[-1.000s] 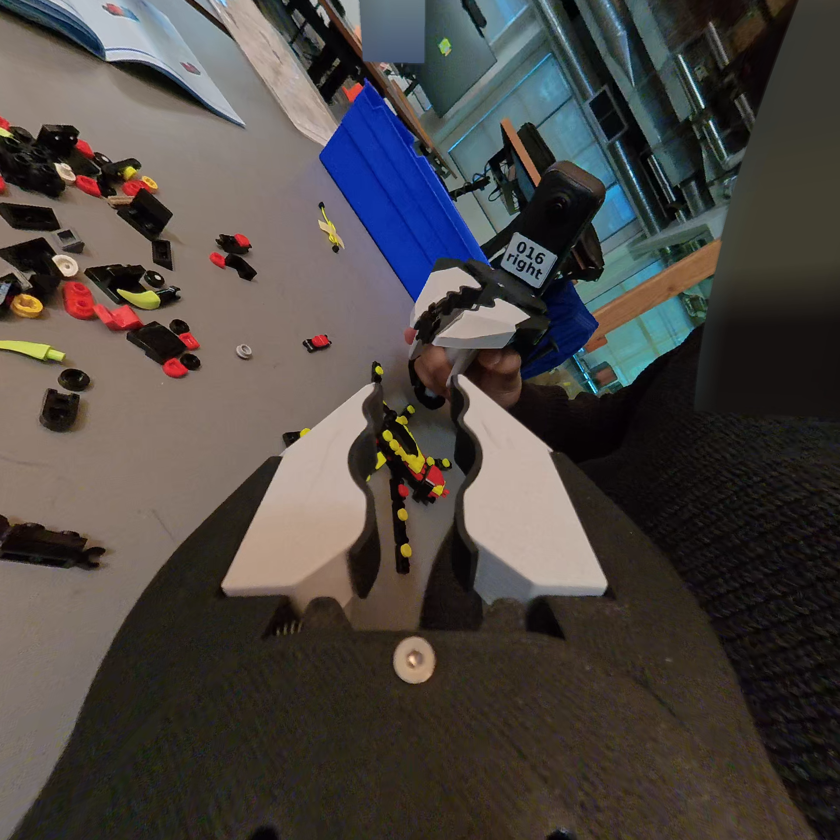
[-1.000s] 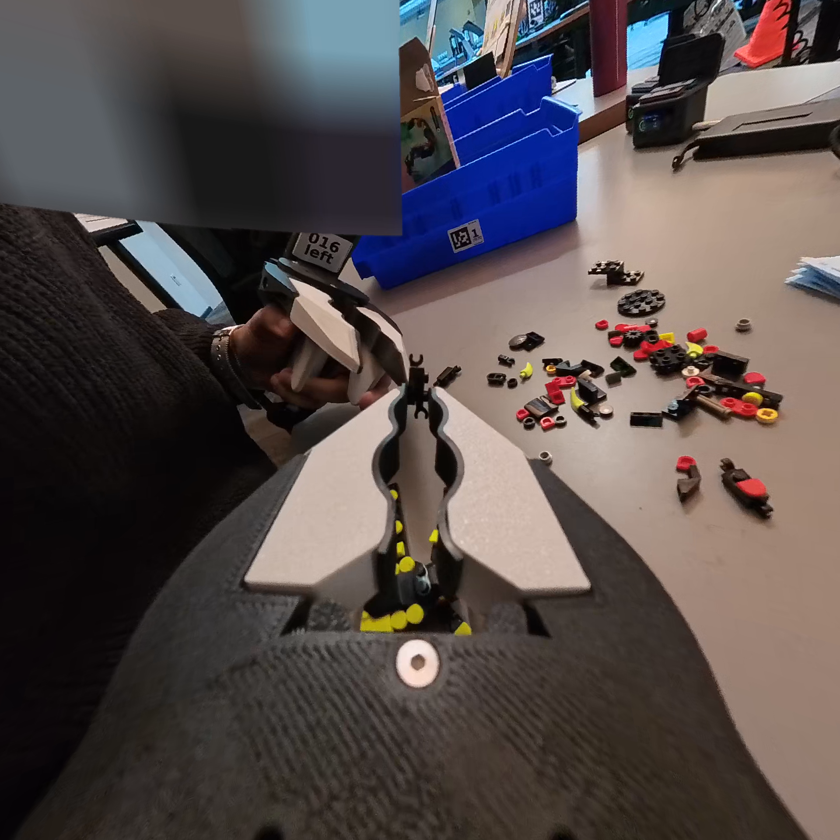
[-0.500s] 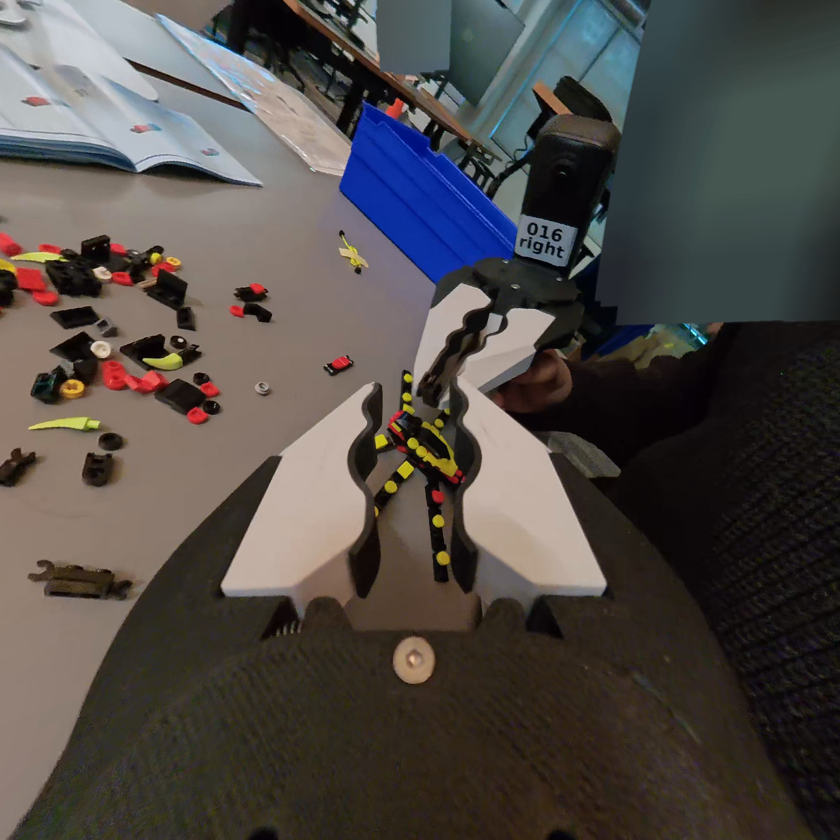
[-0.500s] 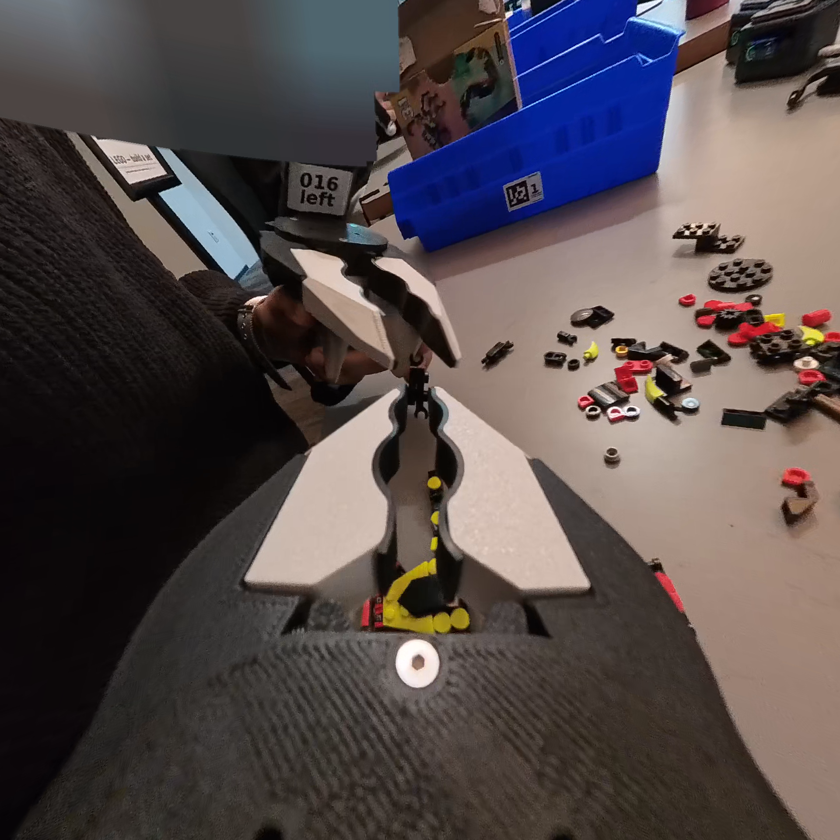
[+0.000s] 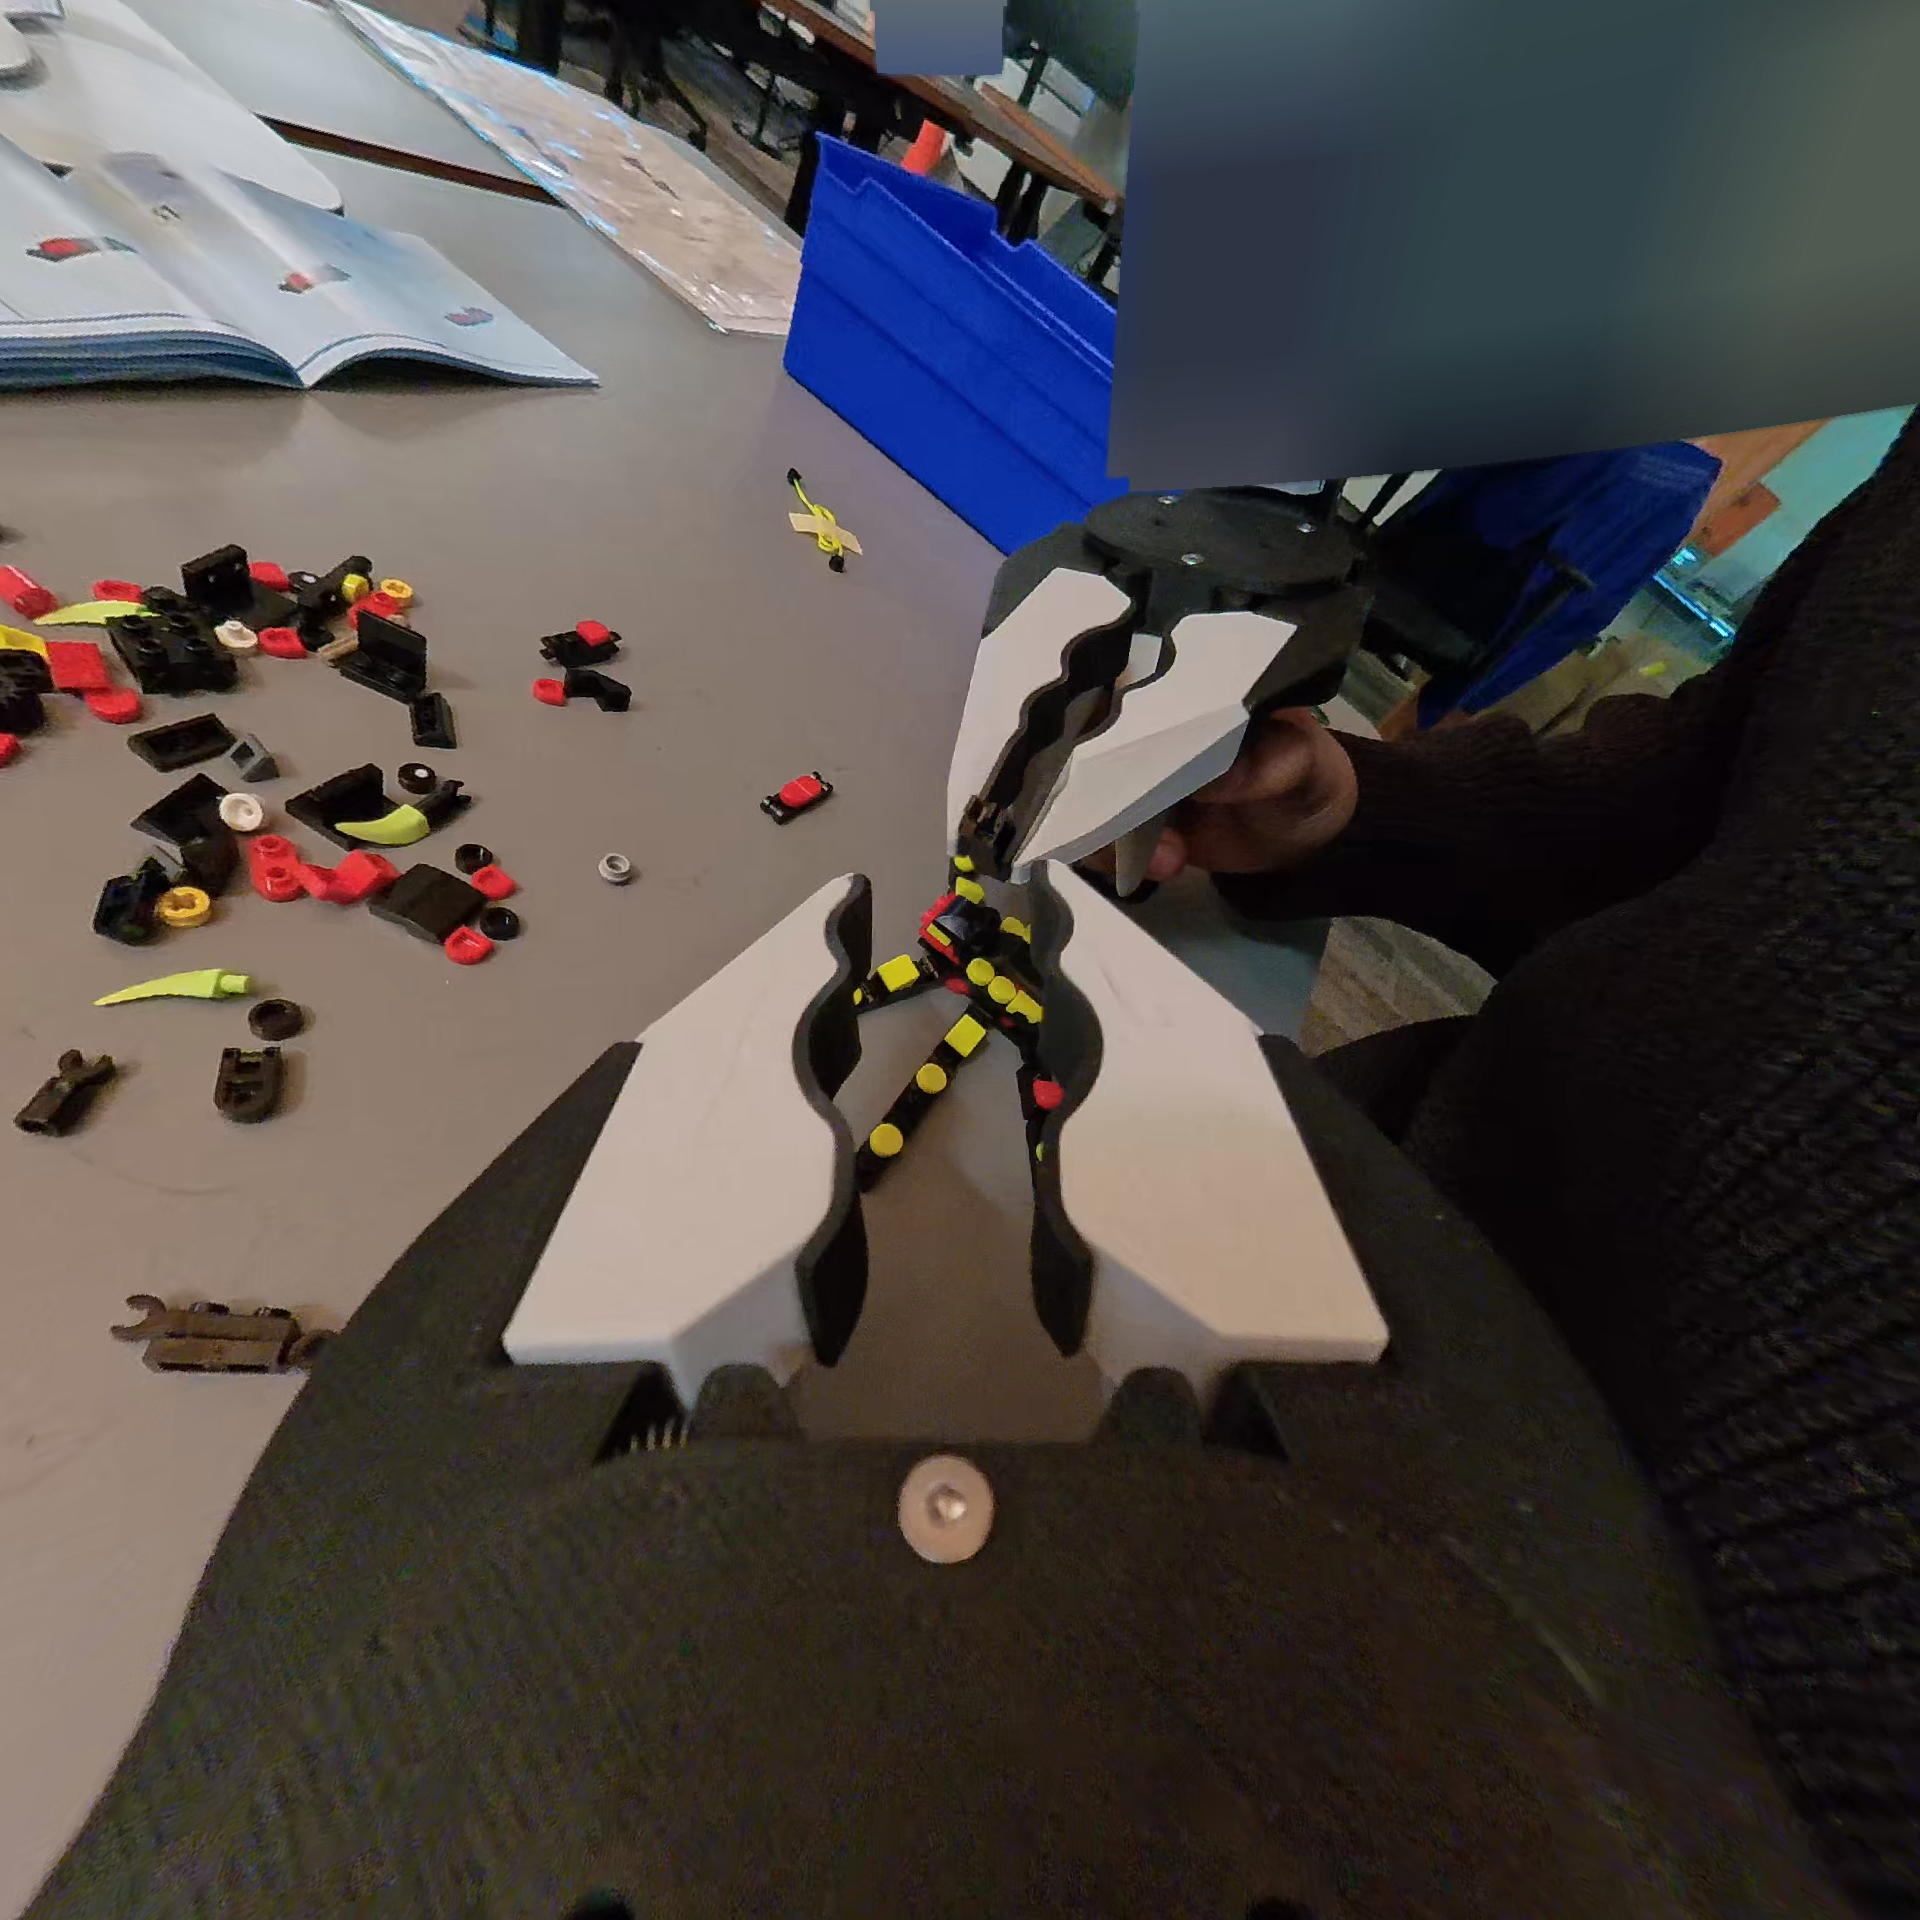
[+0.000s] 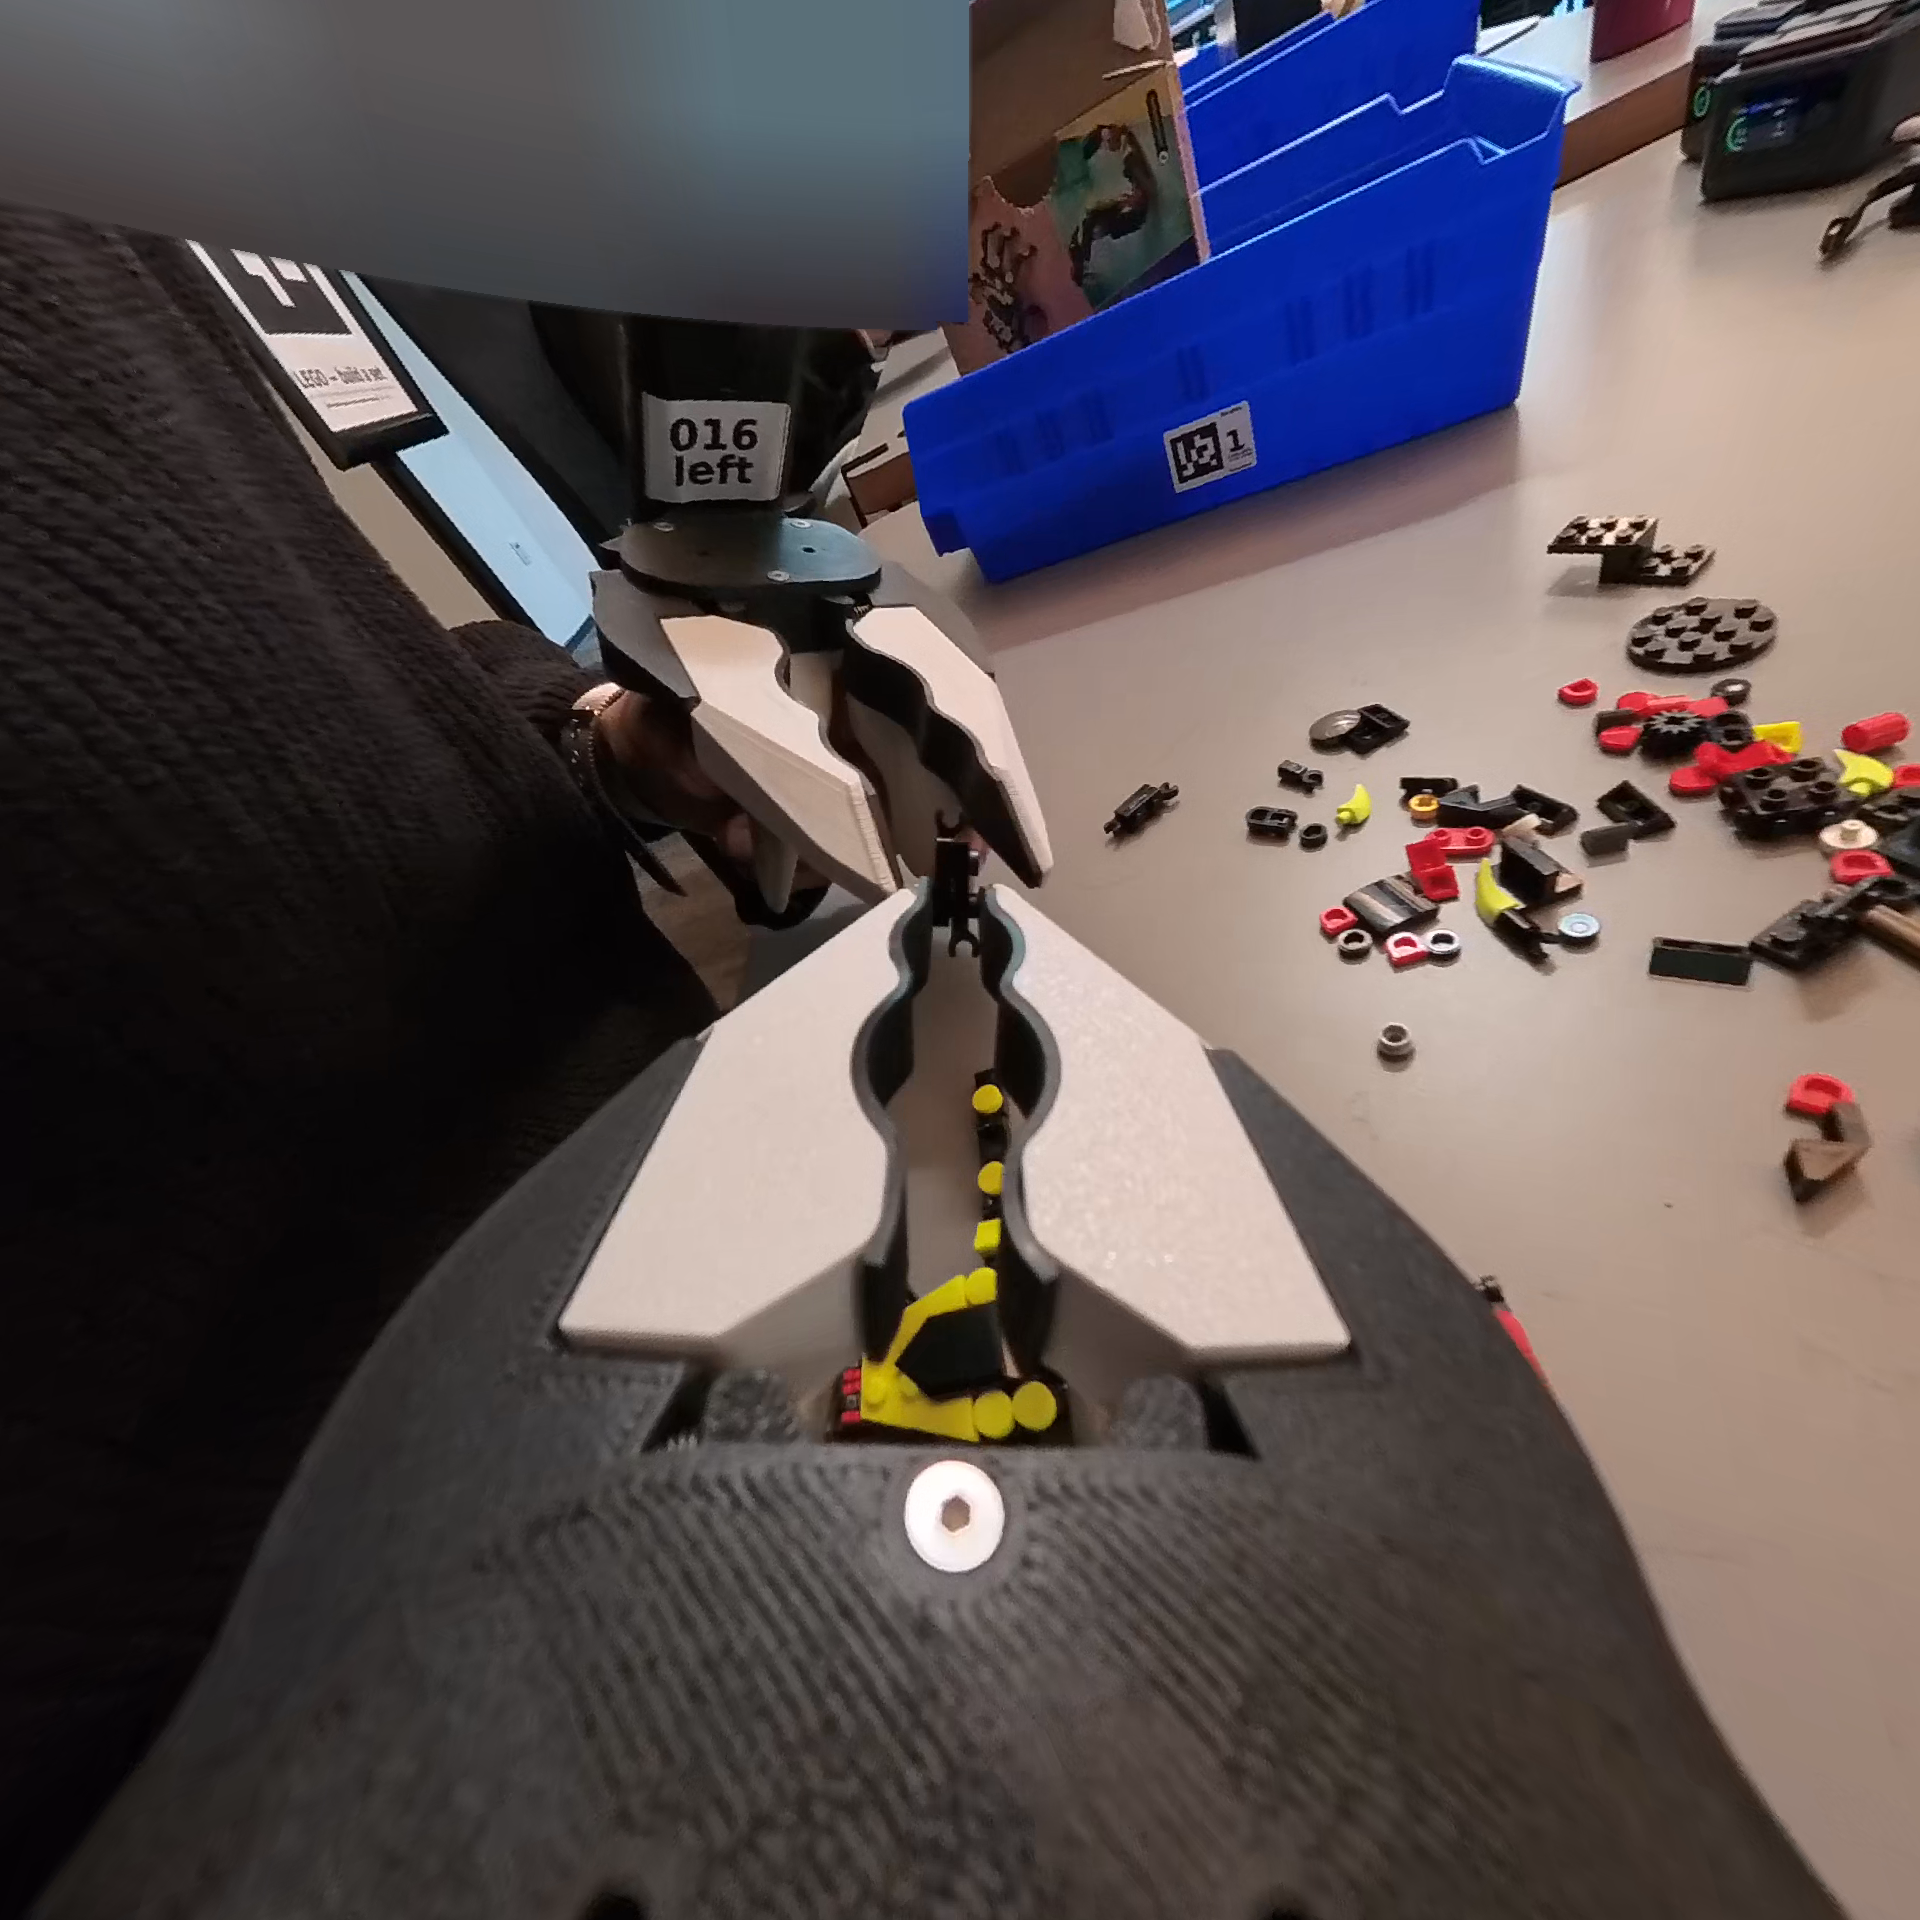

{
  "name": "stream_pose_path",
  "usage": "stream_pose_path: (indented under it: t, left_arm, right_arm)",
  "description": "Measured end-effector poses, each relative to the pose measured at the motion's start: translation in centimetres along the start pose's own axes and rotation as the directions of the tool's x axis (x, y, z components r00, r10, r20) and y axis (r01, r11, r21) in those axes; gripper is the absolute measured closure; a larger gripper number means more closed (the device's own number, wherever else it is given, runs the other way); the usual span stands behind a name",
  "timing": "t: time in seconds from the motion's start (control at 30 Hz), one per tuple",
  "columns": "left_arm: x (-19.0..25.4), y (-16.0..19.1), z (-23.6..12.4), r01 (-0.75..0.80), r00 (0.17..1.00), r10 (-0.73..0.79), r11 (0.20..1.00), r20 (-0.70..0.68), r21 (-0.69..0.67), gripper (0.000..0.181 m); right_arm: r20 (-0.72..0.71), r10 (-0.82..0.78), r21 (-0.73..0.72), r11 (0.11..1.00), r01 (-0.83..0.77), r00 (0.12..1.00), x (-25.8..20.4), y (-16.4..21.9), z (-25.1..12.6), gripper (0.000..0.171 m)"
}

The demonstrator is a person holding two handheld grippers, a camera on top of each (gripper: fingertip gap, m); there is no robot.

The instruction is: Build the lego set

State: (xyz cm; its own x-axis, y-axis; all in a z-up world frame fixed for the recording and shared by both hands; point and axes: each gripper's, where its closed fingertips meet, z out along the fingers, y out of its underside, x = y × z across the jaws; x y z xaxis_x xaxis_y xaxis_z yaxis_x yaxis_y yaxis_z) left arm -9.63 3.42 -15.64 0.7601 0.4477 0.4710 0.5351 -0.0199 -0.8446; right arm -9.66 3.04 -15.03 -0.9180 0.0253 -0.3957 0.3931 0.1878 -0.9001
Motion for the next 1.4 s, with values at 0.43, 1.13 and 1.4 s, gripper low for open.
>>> stream_pose_path:
  t: [0.43, 1.13, 1.4]
  left_arm:
    - [-0.4, 0.2, 0.2, 0.080, 0.997, -0.080, 0.997, -0.022, -0.008, 0.147]
    - [0.3, -0.4, 0.0, 0.129, 0.989, -0.127, 0.991, -0.077, 0.022, 0.152]
    - [0.0, -0.6, -0.1, 0.104, 0.993, -0.102, 0.994, -0.055, 0.035, 0.154]
  right_arm:
    - [0.014, 0.005, 0.010, 1.000, -0.005, 1.000, 0.1, 0.0, -0.1, 0.165]
    - [-0.053, 0.013, 0.008, 1.000, -0.012, 0.999, 1.1, 0.0, -0.4, 0.165]
    - [-0.049, 0.003, -0.032, 0.999, -0.004, 0.999, 0.9, 0.6, 0.1, 0.165]
